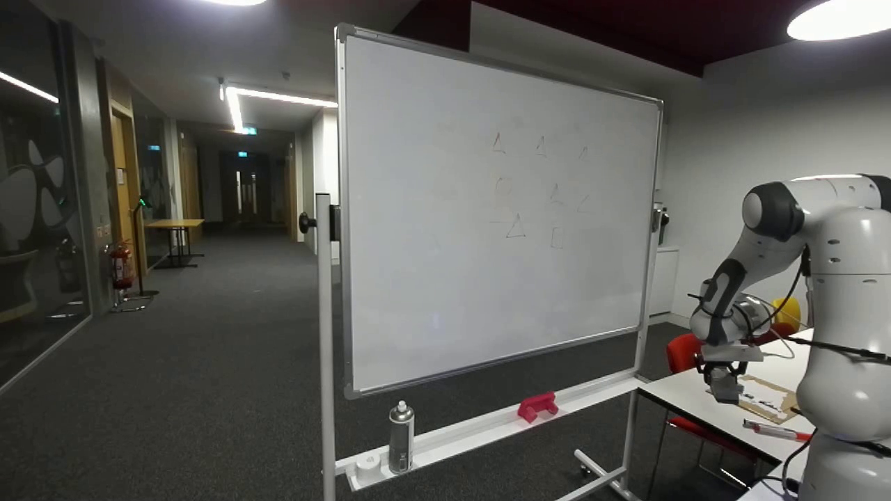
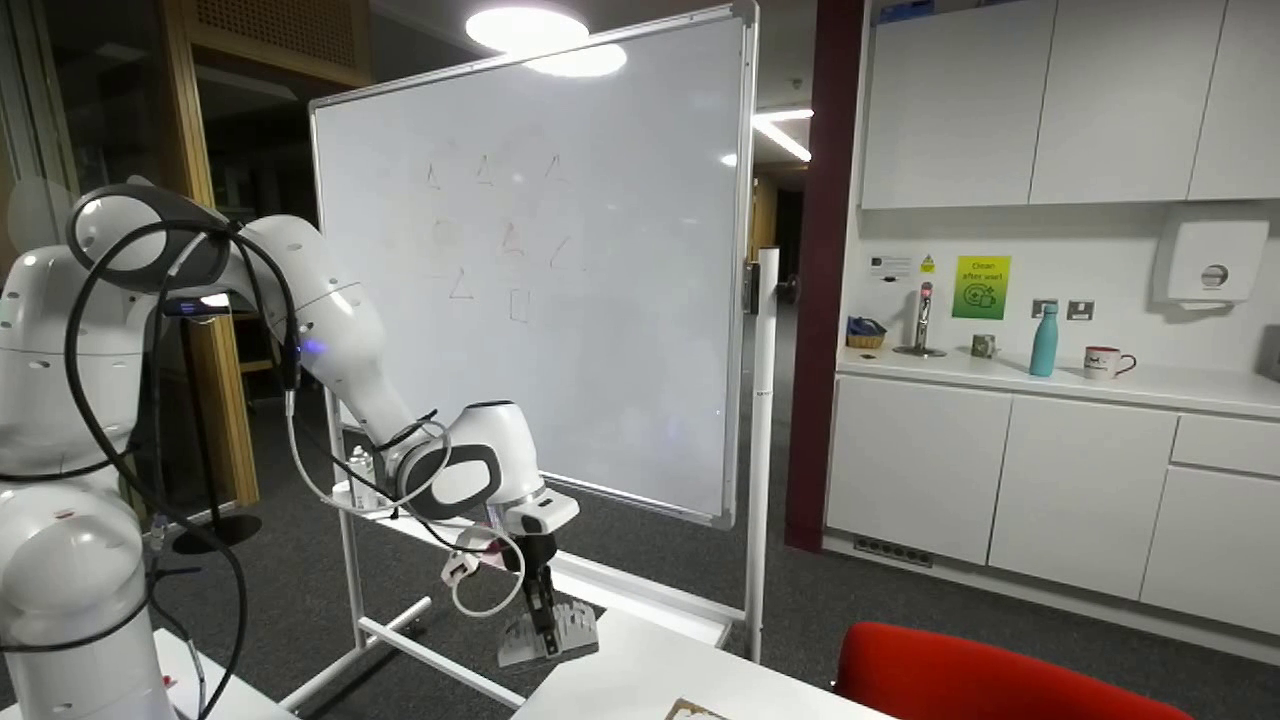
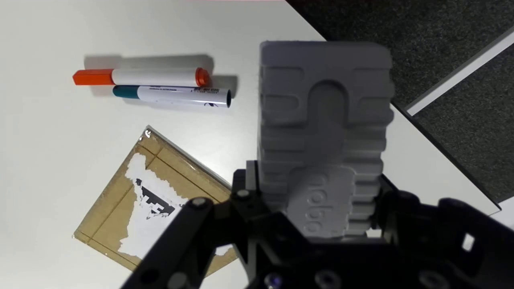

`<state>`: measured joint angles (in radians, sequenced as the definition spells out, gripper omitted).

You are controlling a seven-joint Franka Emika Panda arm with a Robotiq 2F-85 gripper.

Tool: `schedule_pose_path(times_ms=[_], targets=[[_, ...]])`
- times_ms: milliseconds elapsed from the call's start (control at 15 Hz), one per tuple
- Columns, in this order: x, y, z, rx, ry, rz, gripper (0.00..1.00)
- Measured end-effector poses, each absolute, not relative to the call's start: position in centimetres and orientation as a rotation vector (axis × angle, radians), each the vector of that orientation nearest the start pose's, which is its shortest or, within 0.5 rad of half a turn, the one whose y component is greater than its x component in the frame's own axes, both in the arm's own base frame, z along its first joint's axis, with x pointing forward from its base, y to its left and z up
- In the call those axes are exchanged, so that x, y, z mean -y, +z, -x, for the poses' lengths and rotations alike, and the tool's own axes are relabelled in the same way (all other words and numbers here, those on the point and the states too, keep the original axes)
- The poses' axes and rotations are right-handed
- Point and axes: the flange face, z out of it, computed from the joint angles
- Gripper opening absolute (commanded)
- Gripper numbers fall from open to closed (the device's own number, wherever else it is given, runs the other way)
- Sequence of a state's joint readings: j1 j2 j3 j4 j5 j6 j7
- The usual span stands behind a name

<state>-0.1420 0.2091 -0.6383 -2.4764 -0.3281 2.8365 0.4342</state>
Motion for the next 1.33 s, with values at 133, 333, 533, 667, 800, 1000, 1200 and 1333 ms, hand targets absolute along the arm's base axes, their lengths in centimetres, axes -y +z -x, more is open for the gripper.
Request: schedule_pose_path(times_ms=[133, 333, 533, 667, 800, 1000, 1200, 1333], targets=[[34.0, 24.13, -35.86, -1.463, -0.216, 3.079, 0.6], [34.0, 24.13, -35.86, -1.463, -0.216, 3.079, 0.6], [34.01, 24.13, -35.86, -1.463, -0.216, 3.079, 0.6], [34.0, 24.13, -35.86, -1.463, -0.216, 3.079, 0.6], [34.01, 24.13, -35.86, -1.463, -0.216, 3.079, 0.6], [34.0, 24.07, -35.85, -1.463, -0.214, 3.079, 0.35], [33.8, 23.81, -35.98, -1.455, -0.208, 3.085, 0.35], [33.53, 23.88, -36.27, -1.436, -0.214, 3.094, 0.35]])
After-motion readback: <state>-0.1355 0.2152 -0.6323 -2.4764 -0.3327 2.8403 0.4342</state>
